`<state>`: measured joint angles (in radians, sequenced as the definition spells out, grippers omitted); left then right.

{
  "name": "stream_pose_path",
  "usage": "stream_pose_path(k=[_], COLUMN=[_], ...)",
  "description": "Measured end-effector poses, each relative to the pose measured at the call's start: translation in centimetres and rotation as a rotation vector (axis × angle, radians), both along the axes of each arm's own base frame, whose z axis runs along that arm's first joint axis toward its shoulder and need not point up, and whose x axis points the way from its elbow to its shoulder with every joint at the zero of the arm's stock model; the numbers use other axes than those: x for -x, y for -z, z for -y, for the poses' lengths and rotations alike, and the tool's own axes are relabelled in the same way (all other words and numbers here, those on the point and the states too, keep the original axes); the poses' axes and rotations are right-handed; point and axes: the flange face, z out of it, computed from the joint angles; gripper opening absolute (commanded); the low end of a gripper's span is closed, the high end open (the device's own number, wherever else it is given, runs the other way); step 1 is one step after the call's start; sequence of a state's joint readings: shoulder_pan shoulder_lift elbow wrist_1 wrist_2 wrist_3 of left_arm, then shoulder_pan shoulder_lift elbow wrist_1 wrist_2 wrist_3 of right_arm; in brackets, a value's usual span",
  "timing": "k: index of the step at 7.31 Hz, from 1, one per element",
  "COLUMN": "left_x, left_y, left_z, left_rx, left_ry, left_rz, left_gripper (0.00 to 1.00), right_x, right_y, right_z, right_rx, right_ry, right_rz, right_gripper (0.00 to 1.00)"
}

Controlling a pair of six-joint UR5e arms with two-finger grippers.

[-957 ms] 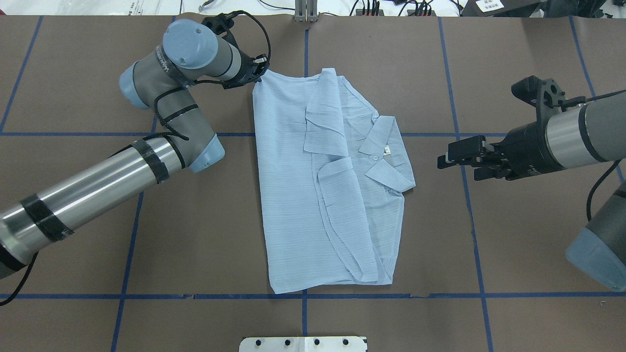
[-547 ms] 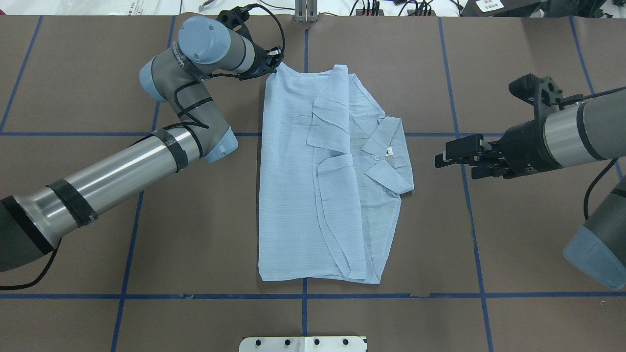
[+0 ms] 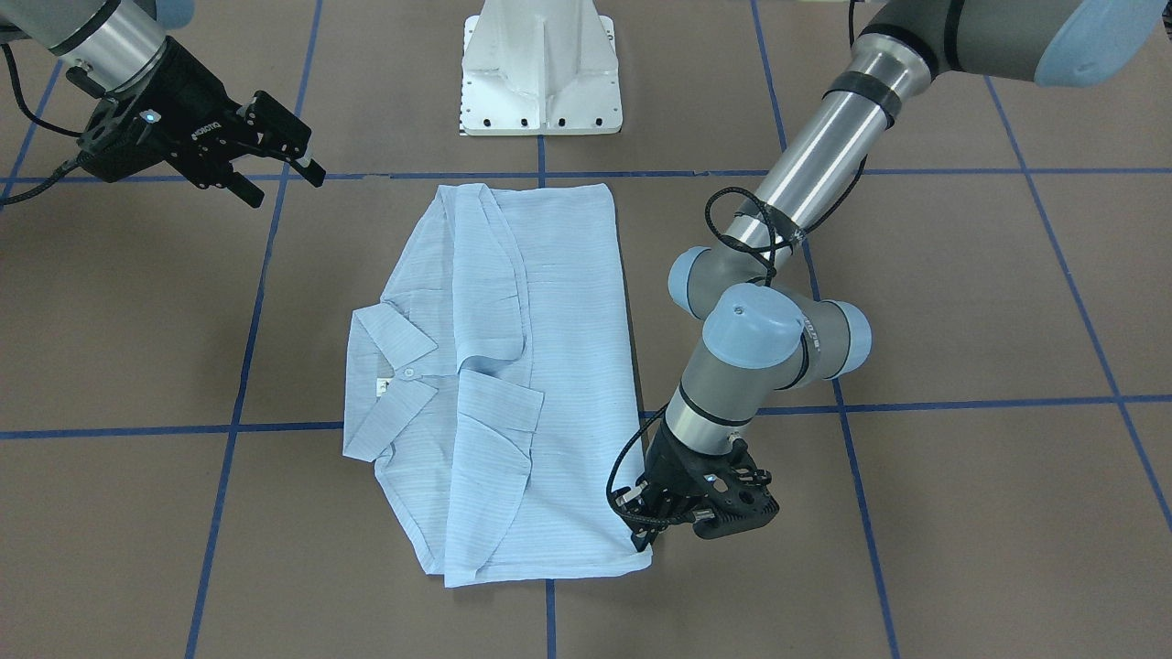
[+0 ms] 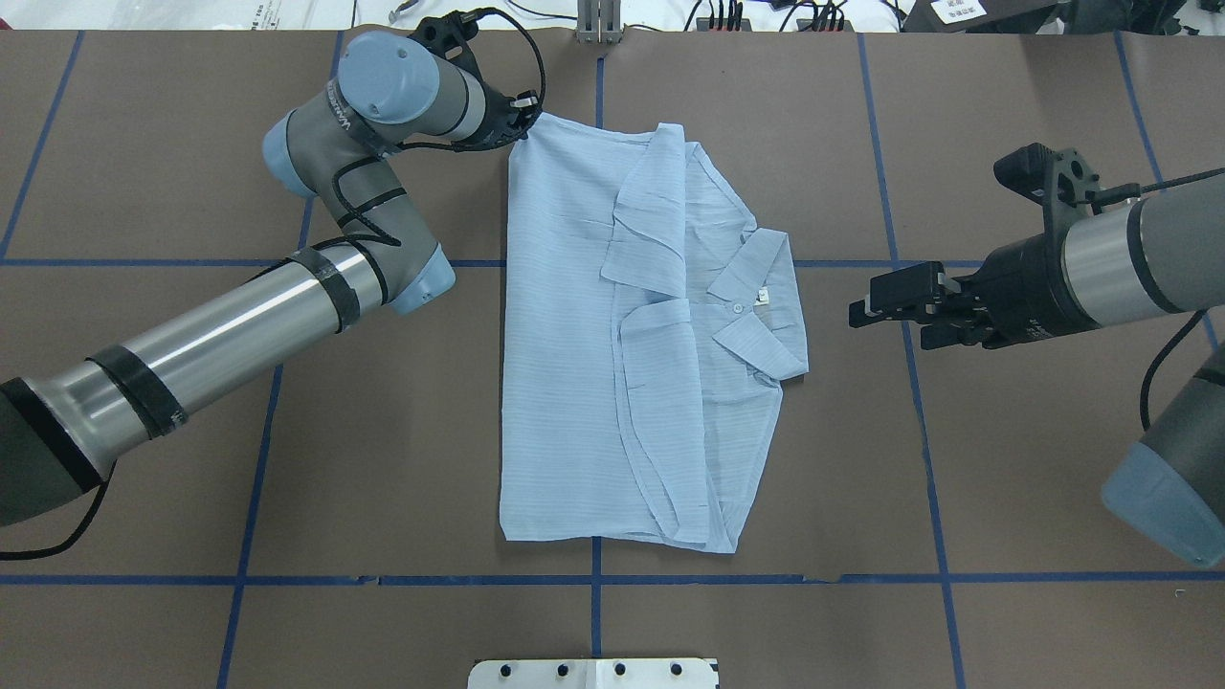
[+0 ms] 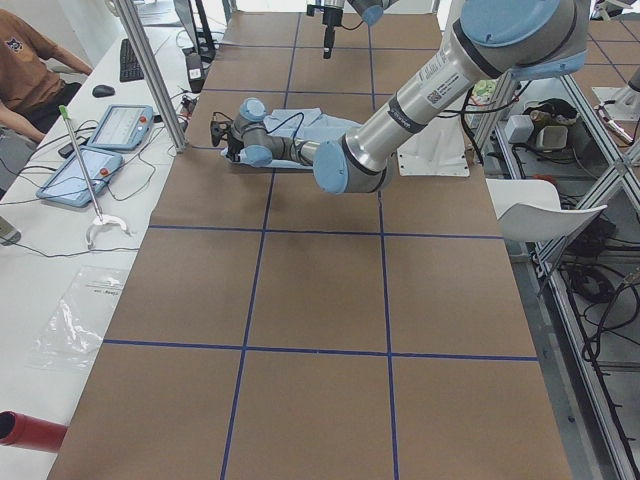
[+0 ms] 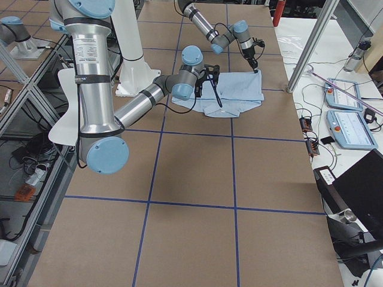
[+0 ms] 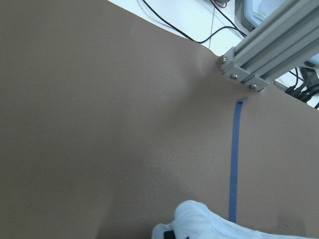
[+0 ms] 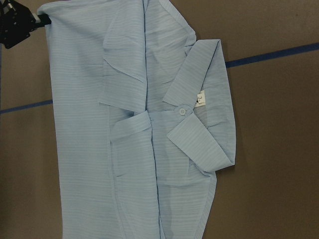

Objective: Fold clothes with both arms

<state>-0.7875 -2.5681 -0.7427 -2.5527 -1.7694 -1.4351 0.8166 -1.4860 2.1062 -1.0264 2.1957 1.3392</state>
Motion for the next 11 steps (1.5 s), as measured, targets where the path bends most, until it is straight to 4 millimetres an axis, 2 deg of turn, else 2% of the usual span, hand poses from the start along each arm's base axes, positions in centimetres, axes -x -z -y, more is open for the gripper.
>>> stream_pose_path(k=[3,5,6,8,9,11], left_x=[1.1,3.9,6.2,11.6,13.6,16.3], left_y=[-0.6,-0.3,-1.4,-4.2,-5.1,-4.9], left_z=[1.0,1.7,0.6,-3.6,-5.6,-8.5], left_rx=[-0.027,-0.036,-0.036,-0.053,-0.056,-0.063], left_ry=[0.019,0.002,-0.042,-0.119,-0.129,-0.134], left_rz=[0.036,0.016,-0.007,-0.033,-0.033,-0.035], left_gripper=[1.0,1.0,1.0,1.0,1.0,1.0], right_x=[0.2,1.3,3.2,8.9,11.8,18.8], right_y=[0.2,0.0,0.3,3.6,4.9,5.6], right_z=[0.1,0.5,0.7,0.8,0.3,-1.6], right_rx=[-0.005,-0.006,-0.011,-0.056,-0.106,-0.226], right_ry=[0.0,-0.012,-0.028,-0.021,-0.003,0.042], right_rz=[0.002,-0.017,-0.051,-0.199,-0.283,-0.413], right_gripper=[1.0,1.0,1.0,1.0,1.0,1.0])
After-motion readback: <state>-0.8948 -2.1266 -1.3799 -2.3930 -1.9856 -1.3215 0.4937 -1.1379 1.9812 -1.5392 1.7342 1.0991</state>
